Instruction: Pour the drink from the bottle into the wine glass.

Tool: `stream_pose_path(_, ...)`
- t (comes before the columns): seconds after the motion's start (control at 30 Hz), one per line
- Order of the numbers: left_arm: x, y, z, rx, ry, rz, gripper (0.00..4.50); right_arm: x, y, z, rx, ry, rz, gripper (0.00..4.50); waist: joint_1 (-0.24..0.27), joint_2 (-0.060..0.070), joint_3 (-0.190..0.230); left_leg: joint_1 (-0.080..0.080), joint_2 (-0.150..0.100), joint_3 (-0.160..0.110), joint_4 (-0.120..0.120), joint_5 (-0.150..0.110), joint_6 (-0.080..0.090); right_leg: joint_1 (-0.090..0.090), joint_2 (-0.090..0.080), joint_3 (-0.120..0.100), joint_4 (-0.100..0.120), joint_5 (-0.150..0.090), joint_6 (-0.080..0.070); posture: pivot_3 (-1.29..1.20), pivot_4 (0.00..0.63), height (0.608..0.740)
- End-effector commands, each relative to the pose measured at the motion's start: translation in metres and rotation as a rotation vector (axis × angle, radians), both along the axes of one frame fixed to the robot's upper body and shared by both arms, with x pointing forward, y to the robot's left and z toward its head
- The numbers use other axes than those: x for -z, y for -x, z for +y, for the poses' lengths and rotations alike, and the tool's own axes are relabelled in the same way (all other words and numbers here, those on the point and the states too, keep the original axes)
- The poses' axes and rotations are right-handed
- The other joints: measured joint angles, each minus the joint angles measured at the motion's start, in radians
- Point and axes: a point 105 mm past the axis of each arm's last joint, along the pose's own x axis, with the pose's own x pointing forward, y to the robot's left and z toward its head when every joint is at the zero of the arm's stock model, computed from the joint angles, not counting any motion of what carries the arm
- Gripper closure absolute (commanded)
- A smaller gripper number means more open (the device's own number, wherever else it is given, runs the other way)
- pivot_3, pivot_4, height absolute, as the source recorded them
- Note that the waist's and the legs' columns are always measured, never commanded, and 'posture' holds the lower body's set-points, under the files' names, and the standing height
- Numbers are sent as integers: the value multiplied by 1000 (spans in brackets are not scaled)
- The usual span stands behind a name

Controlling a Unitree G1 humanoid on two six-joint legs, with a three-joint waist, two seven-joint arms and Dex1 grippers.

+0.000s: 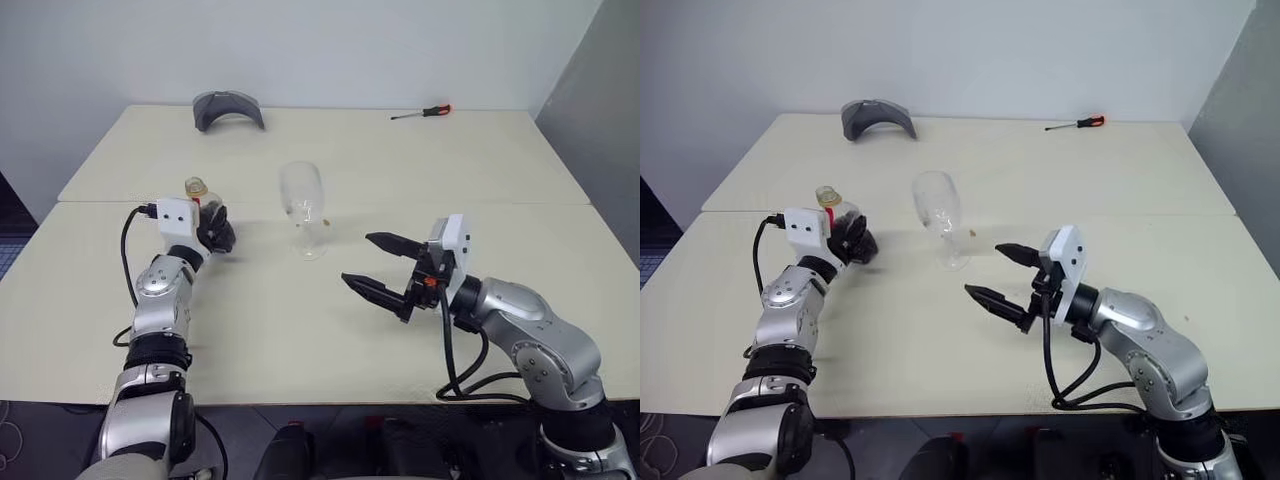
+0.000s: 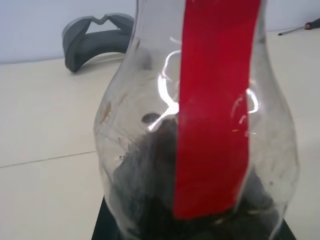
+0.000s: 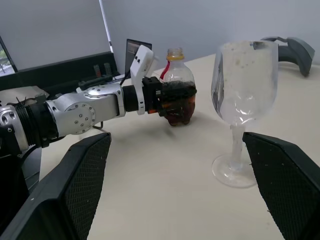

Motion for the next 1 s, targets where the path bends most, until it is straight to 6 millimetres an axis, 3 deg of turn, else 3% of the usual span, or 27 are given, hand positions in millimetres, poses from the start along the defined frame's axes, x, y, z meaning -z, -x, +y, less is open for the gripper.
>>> stream_pose_path(0.03, -56, -8, -9, 80, -88, -112, 3510, -24, -9, 1, -3, -54, -51, 0, -1, -1, 0, 0, 0, 0, 0, 0, 0, 0, 0, 0, 0, 0, 0, 0, 150, 740)
stream_pose_path(0.27, -102, -19, -32, 246, -324, -133, 3510, -50, -40, 14, -11, -63, -124, 0, -9, -1, 1, -1, -1, 0, 0, 0, 0, 0, 0, 0, -1, 0, 0, 0, 150, 740)
stream_pose_path(0.47, -135, -23, -39, 288, -515, -200, 3510, -54, -62, 26, 20, -41, -139, 0, -14, -1, 1, -1, -1, 1, 0, 0, 0, -2, 0, 0, 0, 0, 0, 0, 150, 740)
stream_pose_path(0.7, -152, -19, -39, 324, -758, -252, 3510, -53, -71, 50, 13, -47, -132, 0, -20, -1, 1, -18, -1, 5, 5, 3, -6, -23, -1, 2, 10, 0, 0, 0, 150, 740)
stream_pose_path(1.0, -150, -16, -46, 390, -939, -272, 3510, -57, -86, 59, 48, -44, -151, 0, -18, -1, 1, -19, -1, 4, 11, 3, -5, -23, -1, 2, 15, 0, 0, 0, 150, 740)
